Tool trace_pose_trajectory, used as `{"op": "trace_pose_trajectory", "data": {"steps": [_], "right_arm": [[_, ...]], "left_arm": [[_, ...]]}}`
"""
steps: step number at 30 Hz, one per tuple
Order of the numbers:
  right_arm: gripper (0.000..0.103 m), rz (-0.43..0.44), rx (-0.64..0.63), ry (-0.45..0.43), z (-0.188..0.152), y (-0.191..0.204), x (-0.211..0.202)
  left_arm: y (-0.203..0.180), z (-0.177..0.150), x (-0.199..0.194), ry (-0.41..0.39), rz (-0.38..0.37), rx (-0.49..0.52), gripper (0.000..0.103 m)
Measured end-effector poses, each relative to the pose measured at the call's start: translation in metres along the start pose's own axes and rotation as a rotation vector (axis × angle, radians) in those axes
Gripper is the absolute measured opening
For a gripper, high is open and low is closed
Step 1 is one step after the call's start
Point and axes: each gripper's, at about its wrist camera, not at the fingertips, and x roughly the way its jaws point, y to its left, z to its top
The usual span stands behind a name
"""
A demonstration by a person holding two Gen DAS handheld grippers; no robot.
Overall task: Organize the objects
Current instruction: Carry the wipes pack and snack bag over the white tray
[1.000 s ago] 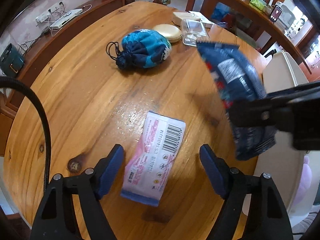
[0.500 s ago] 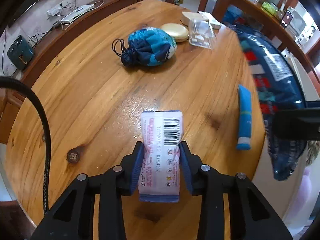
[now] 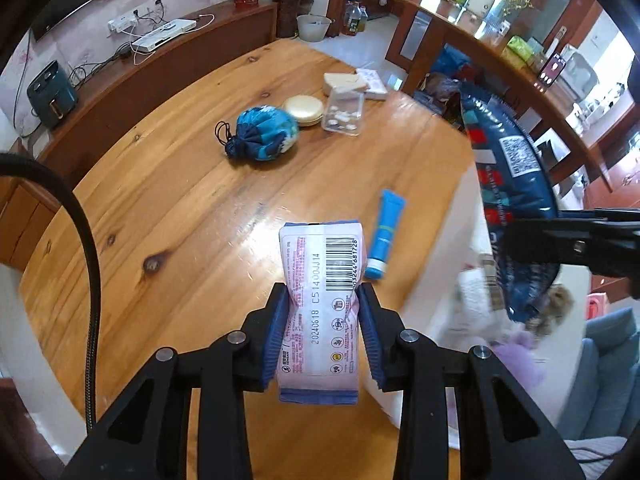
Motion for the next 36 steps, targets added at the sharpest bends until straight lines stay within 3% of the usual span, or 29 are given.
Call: {"op": "trace_pose_trajectory", "data": {"steps": [9,15,25,31,36], "right_arm": [[0.038,-0.016,-0.096,-0.022,-0.039,-0.024,-0.050],[0.038,-0.057,-0.208,-0.010,-0.053,-0.055,-0.068],[0.038,-0.102,-0.466,0.083,-0.043,-0.116,-0.072],[0.038,-0.078,-0.538,0.116,-0.028,-0.141,-0.070],[0.038,-0.057,-0.603,0.126,-0.021,-0.145,-0.070]], "left_arm": [[-0.051,-0.025,-0.056,-0.049,-0.037,-0.097,0.038],[-0.090,-0.036,-0.064,-0.060,-0.049,-0.164,0.038],[-0.164,-0.043,-0.027,-0.010,-0.036,-0.388,0.038],[-0.188,-0.042,-0.001,-0.001,-0.028,-0.523,0.038],[-0.198,-0.039,0.008,-0.011,0.022,-0.572,0.038]]}}
